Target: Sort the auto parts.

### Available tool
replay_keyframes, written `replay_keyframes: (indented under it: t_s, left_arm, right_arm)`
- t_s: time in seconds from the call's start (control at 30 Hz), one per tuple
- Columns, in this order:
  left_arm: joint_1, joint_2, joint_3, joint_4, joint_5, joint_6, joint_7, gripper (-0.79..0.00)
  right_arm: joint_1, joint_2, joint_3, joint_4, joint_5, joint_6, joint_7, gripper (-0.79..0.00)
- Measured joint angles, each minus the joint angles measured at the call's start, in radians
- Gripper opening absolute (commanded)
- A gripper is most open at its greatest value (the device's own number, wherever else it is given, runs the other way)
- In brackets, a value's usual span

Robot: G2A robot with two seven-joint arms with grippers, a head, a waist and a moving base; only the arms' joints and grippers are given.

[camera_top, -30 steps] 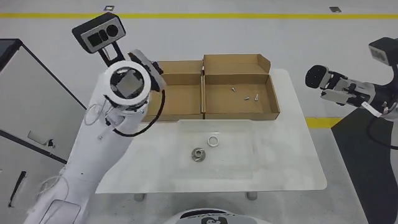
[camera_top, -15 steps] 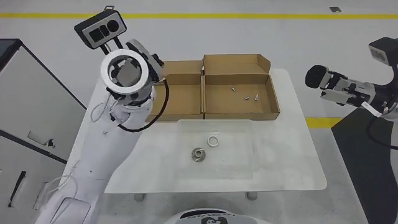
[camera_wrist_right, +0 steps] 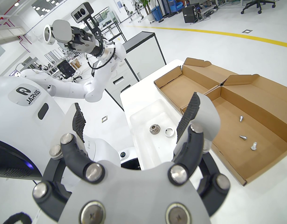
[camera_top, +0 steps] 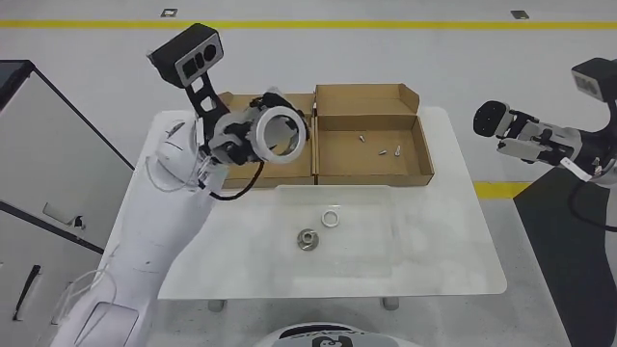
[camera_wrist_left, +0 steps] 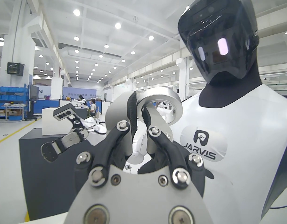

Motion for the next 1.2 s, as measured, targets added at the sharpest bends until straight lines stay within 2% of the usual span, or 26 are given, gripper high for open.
replay_keyframes:
  t_s: [0.2,0.37,0.6,0.8,0.9,1.07,1.2]
  left_arm:
    - [0.011,-0.013,-0.008,-0.032,-0.182,0.0,0.0,-0.785]
    - [0.013,-0.022,-0.017,-0.042,-0.229,0.0,0.0,-0.785]
    - [0.014,-0.027,-0.034,-0.015,-0.179,0.0,0.0,-0.785]
    - [0.007,-0.013,-0.033,0.031,0.04,0.0,0.0,-0.785]
    - [0.007,-0.007,-0.022,0.039,0.09,0.0,0.0,-0.785]
    - [0.006,-0.006,-0.014,0.031,0.031,0.0,0.0,-0.785]
    - [0.014,-0.016,-0.013,0.014,-0.117,0.0,0.0,-0.785]
  right_arm:
    - [0.0,0.0,0.0,0.0,0.0,0.0,0.0,0.0]
    - [0.0,0.0,0.0,0.0,0.0,0.0,0.0,0.0]
    - [0.0,0.0,0.0,0.0,0.0,0.0,0.0,0.0]
    - [0.0,0.0,0.0,0.0,0.0,0.0,0.0,0.0]
    - [0.0,0.0,0.0,0.0,0.0,0.0,0.0,0.0]
    - [0.0,0.0,0.0,0.0,0.0,0.0,0.0,0.0]
    - [0.0,0.0,0.0,0.0,0.0,0.0,0.0,0.0]
